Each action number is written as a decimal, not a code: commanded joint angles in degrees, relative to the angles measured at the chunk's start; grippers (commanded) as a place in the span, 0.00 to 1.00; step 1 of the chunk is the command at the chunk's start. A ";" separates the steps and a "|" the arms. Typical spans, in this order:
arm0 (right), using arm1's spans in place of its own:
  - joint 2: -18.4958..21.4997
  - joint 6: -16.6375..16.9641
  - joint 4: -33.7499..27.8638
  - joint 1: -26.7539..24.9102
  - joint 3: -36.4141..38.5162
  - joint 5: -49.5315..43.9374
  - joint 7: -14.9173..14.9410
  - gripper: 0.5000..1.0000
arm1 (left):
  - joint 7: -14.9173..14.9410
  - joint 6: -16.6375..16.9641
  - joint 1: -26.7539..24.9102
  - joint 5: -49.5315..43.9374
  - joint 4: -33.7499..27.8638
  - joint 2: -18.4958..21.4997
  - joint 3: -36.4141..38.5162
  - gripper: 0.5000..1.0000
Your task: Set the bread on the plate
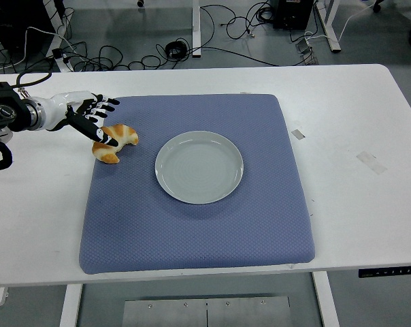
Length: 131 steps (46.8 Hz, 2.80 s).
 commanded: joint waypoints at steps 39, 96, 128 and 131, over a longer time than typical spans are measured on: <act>0.00 0.02 0.00 0.01 0.01 0.00 -0.07 1.00 | -0.75 4.67 6.98 3.25 3.69 -3.47 -4.20 0.78; 0.00 0.02 0.00 0.01 0.01 0.00 -0.07 1.00 | -4.70 3.97 7.25 3.16 3.78 -3.82 -5.25 0.23; 0.00 0.02 0.00 0.01 0.01 0.00 0.02 1.00 | -4.71 0.89 5.67 2.72 3.69 -4.34 -12.63 0.23; 0.00 0.02 0.00 0.01 0.01 0.00 -0.07 1.00 | -4.79 0.63 5.14 2.72 3.69 -5.74 -13.34 0.23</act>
